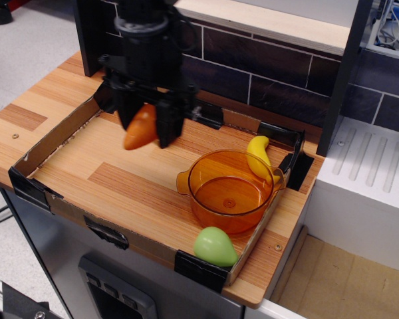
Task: Put carrot in pot
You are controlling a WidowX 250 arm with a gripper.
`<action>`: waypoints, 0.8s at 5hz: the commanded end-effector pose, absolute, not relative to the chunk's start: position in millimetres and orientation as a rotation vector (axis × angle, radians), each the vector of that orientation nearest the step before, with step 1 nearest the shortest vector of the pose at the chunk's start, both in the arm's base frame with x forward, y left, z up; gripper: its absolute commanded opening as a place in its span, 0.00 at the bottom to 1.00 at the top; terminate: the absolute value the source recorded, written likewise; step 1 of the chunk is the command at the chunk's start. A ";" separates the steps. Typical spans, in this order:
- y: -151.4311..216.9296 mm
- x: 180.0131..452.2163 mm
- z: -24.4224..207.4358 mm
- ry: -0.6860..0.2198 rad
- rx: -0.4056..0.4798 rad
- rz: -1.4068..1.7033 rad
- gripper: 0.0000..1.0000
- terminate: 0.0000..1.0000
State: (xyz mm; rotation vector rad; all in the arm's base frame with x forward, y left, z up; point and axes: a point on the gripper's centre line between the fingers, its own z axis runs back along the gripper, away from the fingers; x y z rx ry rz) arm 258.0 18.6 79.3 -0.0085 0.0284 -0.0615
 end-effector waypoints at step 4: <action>-45.1 281.3 57.4 0.023 0.002 -0.052 1.00 0.00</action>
